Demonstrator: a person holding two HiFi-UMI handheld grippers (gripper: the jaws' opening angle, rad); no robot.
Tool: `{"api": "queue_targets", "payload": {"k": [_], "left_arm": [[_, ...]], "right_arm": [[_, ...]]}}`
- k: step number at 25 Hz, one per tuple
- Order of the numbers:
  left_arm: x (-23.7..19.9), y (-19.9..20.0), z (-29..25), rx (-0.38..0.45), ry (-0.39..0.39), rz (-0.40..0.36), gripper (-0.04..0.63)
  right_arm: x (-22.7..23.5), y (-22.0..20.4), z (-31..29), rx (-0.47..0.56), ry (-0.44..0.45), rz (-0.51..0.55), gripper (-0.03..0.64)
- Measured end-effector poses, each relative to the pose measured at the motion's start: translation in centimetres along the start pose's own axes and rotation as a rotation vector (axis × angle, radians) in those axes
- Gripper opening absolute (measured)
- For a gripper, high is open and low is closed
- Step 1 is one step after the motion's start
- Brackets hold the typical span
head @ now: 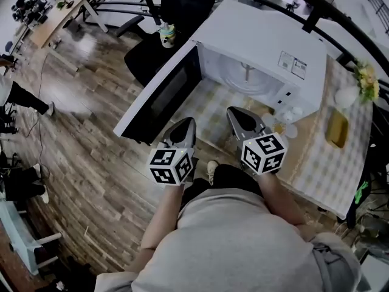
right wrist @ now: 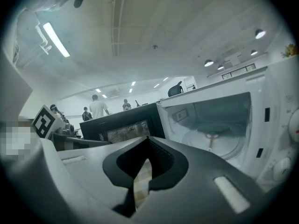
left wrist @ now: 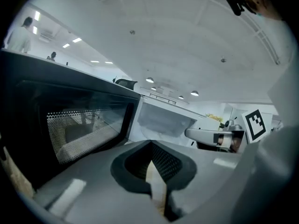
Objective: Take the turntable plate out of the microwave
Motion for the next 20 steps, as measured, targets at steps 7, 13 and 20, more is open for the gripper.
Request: {"api": "queue_targets", "payload": {"k": [7,13,20], "left_arm": [[-0.3,0.3,-3.2,-0.052,-0.089,-0.011,0.002],[-0.3,0.8,-5.3,-0.095,-0.173,-0.026,0.002],[-1.3,1.1,-7.5,-0.176,-0.297,-0.047,0.002]], "right_arm": [[1.6,0.6,-1.1,0.017,-0.058,-0.060,0.014],[1.9,0.8,-0.6,0.050,-0.140,-0.136,0.014],[1.9,0.1,-0.5,0.062,-0.283,-0.190,0.014]]}}
Point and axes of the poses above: the fingertips, and each gripper's own axes: z backward along the fingers, x to its right, y out of its top, the point moved 10 cm from there along z, backward along the fingers, and after that the axes turned 1 degree about y, right-handed, at the moved point
